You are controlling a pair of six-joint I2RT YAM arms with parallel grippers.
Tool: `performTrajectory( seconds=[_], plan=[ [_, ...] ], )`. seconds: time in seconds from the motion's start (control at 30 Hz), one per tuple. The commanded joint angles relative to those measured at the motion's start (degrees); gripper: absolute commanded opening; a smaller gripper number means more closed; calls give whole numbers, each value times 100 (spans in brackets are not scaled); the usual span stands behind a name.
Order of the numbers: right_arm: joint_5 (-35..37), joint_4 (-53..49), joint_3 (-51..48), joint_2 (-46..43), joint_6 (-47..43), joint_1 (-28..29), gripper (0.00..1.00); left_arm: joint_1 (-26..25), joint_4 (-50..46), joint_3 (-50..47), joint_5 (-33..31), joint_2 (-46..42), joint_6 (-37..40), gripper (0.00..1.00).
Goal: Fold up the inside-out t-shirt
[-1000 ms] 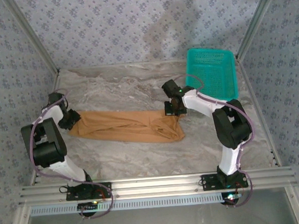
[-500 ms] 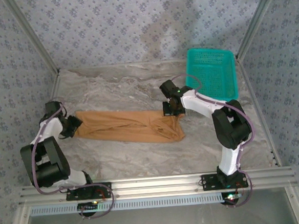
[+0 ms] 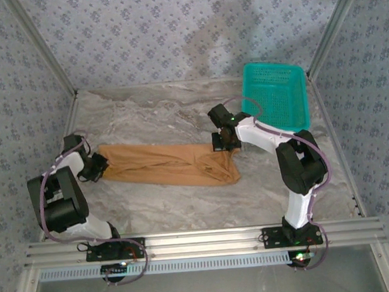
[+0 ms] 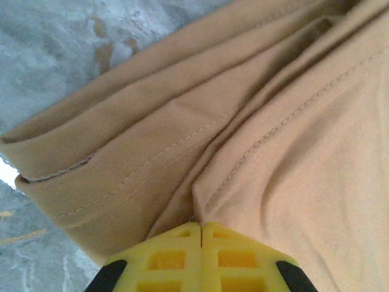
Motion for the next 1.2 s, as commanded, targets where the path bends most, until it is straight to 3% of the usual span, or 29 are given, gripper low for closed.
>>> performTrajectory(
  seconds=[0.0, 0.17, 0.3, 0.6, 0.8, 1.17],
  plan=[
    [-1, -254, 170, -248, -67, -65, 0, 4, 23, 127, 65, -2, -5, 0],
    [43, -393, 407, -425, -160, -163, 0, 0, -176, 610, 131, -162, -13, 0],
    [51, -462, 764, -436, -239, -291, 0, -92, -482, 1585, 145, -4, -29, 0],
    [-45, -440, 1484, 2, -298, -538, 0, -624, -273, 2975, 78, 1111, -8, 0],
    [-217, -461, 1713, 248, -282, -752, 0, -715, 161, 3254, 30, 1547, 197, 0],
    [-208, -543, 1825, 581, -245, -868, 0, -791, 1262, 3191, 332, 1205, 655, 0]
  ],
)
